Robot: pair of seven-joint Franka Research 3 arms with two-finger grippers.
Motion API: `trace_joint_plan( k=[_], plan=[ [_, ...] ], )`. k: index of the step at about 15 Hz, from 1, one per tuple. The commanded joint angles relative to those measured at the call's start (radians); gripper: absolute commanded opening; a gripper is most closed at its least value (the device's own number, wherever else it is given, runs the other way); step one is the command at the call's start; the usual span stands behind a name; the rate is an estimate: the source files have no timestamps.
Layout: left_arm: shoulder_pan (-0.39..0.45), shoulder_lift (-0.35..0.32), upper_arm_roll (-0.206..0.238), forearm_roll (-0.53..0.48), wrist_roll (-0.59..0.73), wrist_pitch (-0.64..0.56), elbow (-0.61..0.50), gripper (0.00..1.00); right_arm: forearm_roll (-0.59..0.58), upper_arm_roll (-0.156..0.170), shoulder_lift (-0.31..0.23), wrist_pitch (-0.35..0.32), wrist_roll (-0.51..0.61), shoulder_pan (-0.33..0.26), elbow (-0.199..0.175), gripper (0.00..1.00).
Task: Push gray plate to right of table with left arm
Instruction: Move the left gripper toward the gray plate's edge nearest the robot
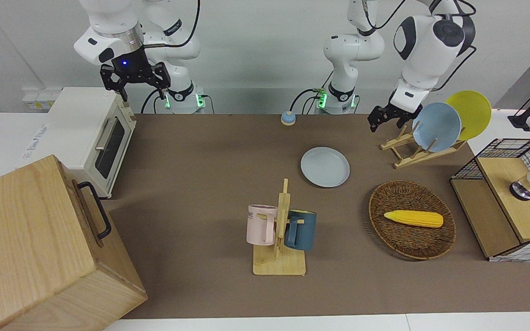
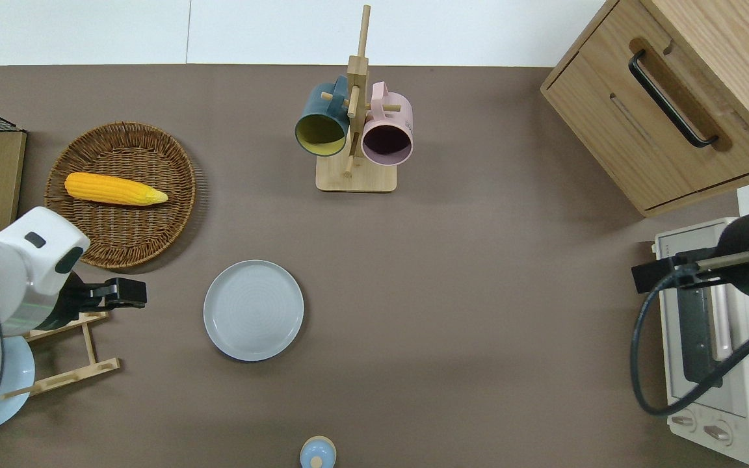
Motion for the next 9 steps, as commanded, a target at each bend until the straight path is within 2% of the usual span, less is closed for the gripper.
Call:
trace_joint_plan(
  k=[1,4,9],
  plan=[
    [0.007,-0.011,-0.003,-0.055,-0.008,0.17,-0.164,0.97,-0.001,0.005,-0.01,-0.012,-0.008,-0.008,-0.004,0.996],
    [-0.005,0.041,-0.003,-0.086,-0.012,0.299,-0.248,0.96,0.001,0.005,-0.01,-0.012,-0.008,-0.008,-0.004,0.996],
    [-0.013,0.116,-0.018,-0.132,-0.008,0.427,-0.321,0.94,-0.001,0.005,-0.01,-0.012,-0.008,-0.008,-0.004,0.996]
  ],
)
